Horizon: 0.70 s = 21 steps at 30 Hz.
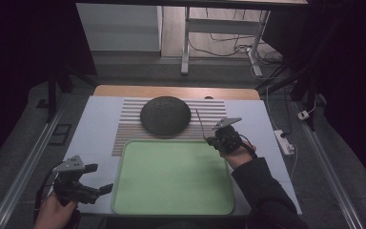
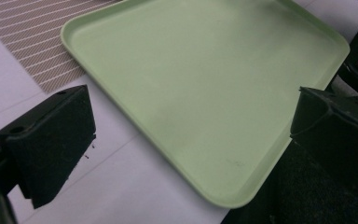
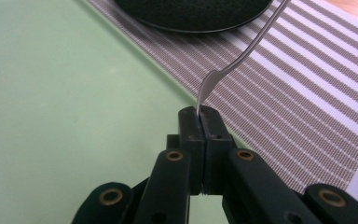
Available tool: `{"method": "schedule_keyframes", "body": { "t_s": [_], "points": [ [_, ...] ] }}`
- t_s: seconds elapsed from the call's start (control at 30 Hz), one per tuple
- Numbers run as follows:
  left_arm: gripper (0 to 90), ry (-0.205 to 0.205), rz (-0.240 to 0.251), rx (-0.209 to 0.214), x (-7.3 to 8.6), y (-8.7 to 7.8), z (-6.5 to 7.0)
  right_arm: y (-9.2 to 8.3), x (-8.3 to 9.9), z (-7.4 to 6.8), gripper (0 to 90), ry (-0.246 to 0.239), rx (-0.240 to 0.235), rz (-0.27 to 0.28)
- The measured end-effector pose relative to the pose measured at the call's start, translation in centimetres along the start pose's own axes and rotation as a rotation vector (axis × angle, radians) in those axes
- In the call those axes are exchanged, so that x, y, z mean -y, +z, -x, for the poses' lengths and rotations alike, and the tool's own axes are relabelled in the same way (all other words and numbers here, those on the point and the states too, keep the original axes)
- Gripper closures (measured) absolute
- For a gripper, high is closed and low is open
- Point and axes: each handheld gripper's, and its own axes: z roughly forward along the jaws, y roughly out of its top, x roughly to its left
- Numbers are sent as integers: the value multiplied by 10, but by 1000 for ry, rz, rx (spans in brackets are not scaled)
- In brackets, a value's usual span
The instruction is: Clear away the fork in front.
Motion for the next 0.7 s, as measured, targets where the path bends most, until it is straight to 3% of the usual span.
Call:
{"method": "schedule_keyframes", "body": {
  "t_s": [0.17, 0.43, 0.47, 0.7],
  "points": [
    [2, 18, -4, 53, -8, 9, -2, -8, 4, -11, 891, -15, -44, 21],
    [0, 74, -36, 97, -28, 34, -3, -21, 11, -33, 891, -66, -134, 42],
    [0, 80, -45, 120, -33, 40, -2, -23, 12, -35, 890, -69, -147, 45],
    [0, 148, -93, 131, -52, 58, 1, -32, 20, -51, 891, -104, -217, 54]
  ]
}}
